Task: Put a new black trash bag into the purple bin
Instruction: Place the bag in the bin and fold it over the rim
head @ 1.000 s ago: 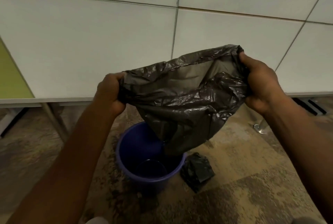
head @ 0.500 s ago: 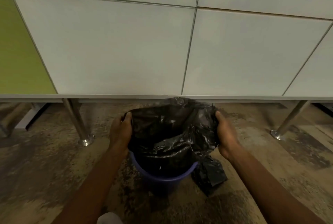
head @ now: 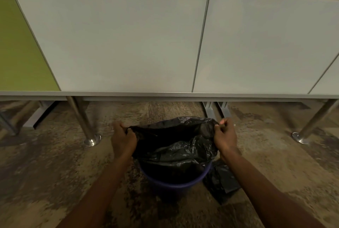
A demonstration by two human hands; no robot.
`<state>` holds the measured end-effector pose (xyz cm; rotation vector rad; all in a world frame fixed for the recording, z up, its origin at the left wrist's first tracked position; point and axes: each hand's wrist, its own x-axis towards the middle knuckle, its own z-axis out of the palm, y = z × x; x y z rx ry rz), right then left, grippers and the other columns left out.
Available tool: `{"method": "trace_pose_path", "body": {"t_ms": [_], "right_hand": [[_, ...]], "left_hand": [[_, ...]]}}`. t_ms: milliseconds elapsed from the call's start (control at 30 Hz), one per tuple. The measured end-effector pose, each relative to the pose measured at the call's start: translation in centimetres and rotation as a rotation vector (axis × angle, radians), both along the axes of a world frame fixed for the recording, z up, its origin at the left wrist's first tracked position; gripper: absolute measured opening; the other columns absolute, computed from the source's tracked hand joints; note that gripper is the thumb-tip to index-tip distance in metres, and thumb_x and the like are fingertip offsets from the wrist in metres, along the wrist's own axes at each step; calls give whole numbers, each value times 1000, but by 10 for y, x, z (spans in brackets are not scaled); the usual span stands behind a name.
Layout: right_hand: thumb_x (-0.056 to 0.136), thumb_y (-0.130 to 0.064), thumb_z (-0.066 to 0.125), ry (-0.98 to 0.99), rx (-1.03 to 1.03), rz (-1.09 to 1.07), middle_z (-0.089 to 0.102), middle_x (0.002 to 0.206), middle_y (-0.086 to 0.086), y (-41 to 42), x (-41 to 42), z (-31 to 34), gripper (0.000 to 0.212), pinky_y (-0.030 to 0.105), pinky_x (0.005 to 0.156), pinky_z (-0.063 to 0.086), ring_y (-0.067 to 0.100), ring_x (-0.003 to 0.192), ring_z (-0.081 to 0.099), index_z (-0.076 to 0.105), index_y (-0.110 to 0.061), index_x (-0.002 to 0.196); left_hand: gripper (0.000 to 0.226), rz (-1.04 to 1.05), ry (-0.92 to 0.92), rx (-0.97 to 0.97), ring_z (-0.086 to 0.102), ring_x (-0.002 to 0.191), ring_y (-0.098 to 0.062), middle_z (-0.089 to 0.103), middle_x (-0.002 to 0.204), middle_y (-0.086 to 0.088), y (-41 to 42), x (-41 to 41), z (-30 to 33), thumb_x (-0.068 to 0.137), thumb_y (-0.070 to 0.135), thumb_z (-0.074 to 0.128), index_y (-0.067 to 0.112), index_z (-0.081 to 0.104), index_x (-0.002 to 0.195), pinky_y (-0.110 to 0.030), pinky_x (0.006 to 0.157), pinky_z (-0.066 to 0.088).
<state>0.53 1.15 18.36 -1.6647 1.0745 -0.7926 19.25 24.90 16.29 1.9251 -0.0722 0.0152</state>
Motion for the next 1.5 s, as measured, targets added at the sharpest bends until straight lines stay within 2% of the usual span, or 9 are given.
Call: {"method": "trace_pose_path", "body": {"t_ms": [133, 267, 500, 600, 800, 967, 1167, 1433, 1500], "right_hand": [[100, 0, 49, 266, -226, 212, 76, 119, 10, -10, 3, -2, 40, 43, 96, 56, 30, 108, 69, 77, -23, 118], [105, -16, 53, 472, -420, 365, 76, 124, 12, -15, 6, -15, 40, 34, 88, 53, 27, 107, 70, 66, -24, 141], [103, -54, 51, 685, -688, 398, 70, 121, 6, -29, 25, -30, 42, 32, 82, 51, 25, 107, 68, 70, -30, 132], [100, -48, 60, 598, -719, 343, 54, 136, 14, -30, 34, -31, 45, 42, 100, 52, 32, 123, 56, 65, -23, 136], [88, -22, 73, 388, -1176, 563, 69, 106, 9, -3, 73, -42, 21, 45, 88, 52, 32, 101, 64, 72, -16, 108], [92, -30, 67, 687, -1015, 809, 50, 149, 12, 1, 101, -63, 60, 45, 112, 43, 35, 136, 47, 51, -20, 150], [83, -61, 73, 818, -1008, 806, 12, 172, 16, -11, 116, -81, 103, 65, 121, 24, 46, 154, 20, 17, -33, 164], [73, -55, 70, 746, -908, 800, 44, 155, 17, -34, 125, -75, 121, 62, 120, 27, 45, 146, 33, -8, -45, 165], [73, -55, 67, 755, -912, 782, 42, 158, 17, -36, 131, -73, 113, 63, 120, 23, 44, 149, 27, 2, -43, 166]], "left_hand": [[33, -201, -117, 121, 62, 82, -25, 68, 81, -3, 6, 9, -12, 77, -11, 48, 16, 66, 70, -37, 75, 48], [35, -268, -177, 299, 66, 114, -27, 76, 118, -8, 6, 14, -26, 92, 1, 56, 17, 83, 106, -34, 100, 45], [32, -332, -335, 576, 62, 91, -22, 56, 93, 4, -16, 30, -36, 95, 50, 62, 28, 79, 111, -29, 74, 40], [31, -320, -347, 649, 66, 98, -24, 60, 103, 2, -18, 35, -39, 93, 51, 64, 29, 75, 112, -32, 78, 49], [16, -327, -338, 612, 62, 102, -26, 53, 100, 2, -26, 37, -50, 90, 26, 69, 22, 73, 105, -34, 82, 49], [44, -416, -356, 692, 57, 114, -26, 56, 126, -2, -20, 39, -58, 79, 14, 68, 19, 73, 123, -40, 93, 53], [51, -597, -338, 674, 62, 116, -25, 52, 136, -1, -24, 48, -58, 85, 17, 66, 18, 67, 137, -40, 98, 53], [49, -547, -120, 543, 68, 103, -31, 71, 105, -13, -37, 57, -43, 77, 53, 49, 12, 73, 87, -37, 86, 52], [54, -422, -192, 514, 60, 124, -31, 63, 131, -12, -45, 54, -43, 87, 51, 55, 11, 73, 119, -36, 99, 46]]}}
